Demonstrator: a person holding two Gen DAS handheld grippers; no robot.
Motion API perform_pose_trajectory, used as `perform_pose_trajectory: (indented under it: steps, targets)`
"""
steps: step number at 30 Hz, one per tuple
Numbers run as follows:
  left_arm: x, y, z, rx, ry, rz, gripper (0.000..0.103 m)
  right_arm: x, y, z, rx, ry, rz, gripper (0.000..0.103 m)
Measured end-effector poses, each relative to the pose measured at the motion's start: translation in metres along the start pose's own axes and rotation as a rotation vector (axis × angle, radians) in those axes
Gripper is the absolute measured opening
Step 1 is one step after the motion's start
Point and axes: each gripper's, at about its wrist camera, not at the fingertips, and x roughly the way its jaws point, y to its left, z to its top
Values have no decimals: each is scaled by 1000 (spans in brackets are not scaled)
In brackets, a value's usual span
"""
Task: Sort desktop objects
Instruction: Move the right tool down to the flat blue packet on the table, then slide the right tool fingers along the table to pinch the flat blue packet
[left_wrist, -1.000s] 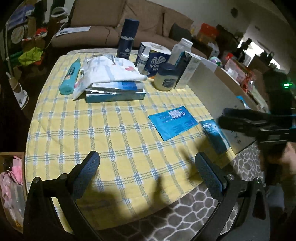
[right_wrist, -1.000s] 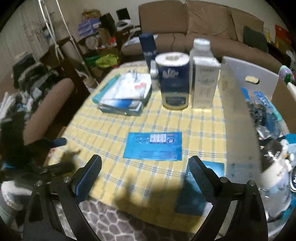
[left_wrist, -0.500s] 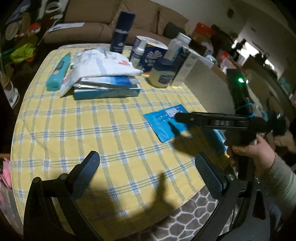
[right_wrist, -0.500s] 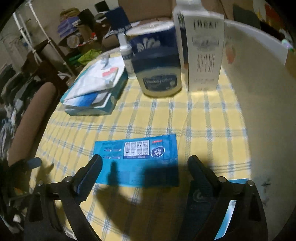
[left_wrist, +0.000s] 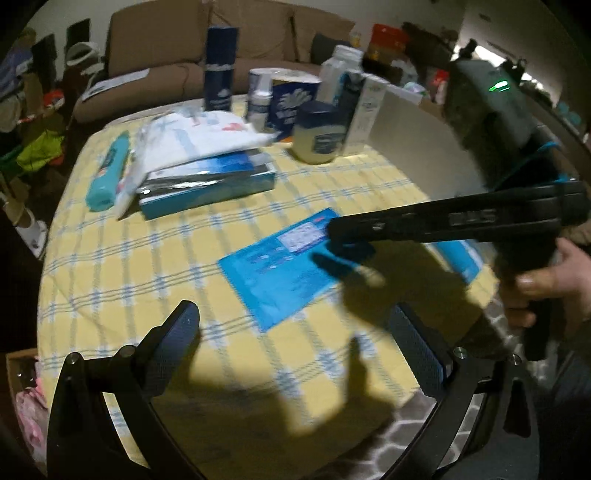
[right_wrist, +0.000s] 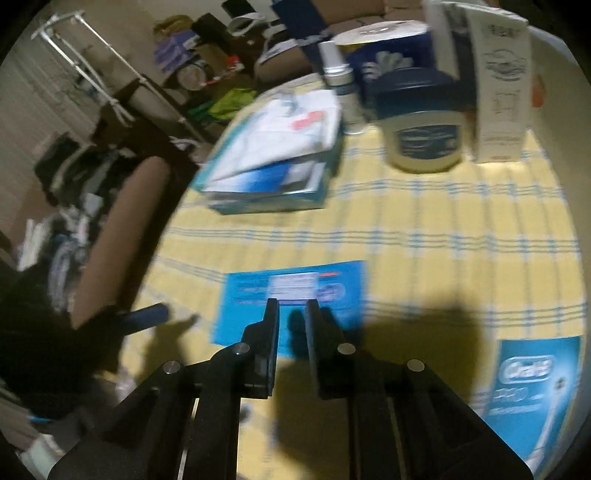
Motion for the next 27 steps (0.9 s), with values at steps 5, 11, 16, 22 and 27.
perform_pose_trajectory:
  steps: [5, 11, 16, 22, 27]
  targets:
    - [-1, 12, -2, -56, -1, -1, 103, -2, 2, 9, -60, -17, -158, 48]
    - [3, 13, 1, -65, -7, -36, 103, 10, -30, 11, 48, 23, -165, 58]
    - [11, 8, 1, -56, 12, -43, 103, 9, -23, 5, 48, 34, -90, 49]
    - [15, 12, -3, -78, 29, -22, 103, 14, -14, 2, 46, 59, -63, 40]
    - [20, 14, -4, -89, 44, -25, 103, 15, -12, 2, 76, 53, -27, 40]
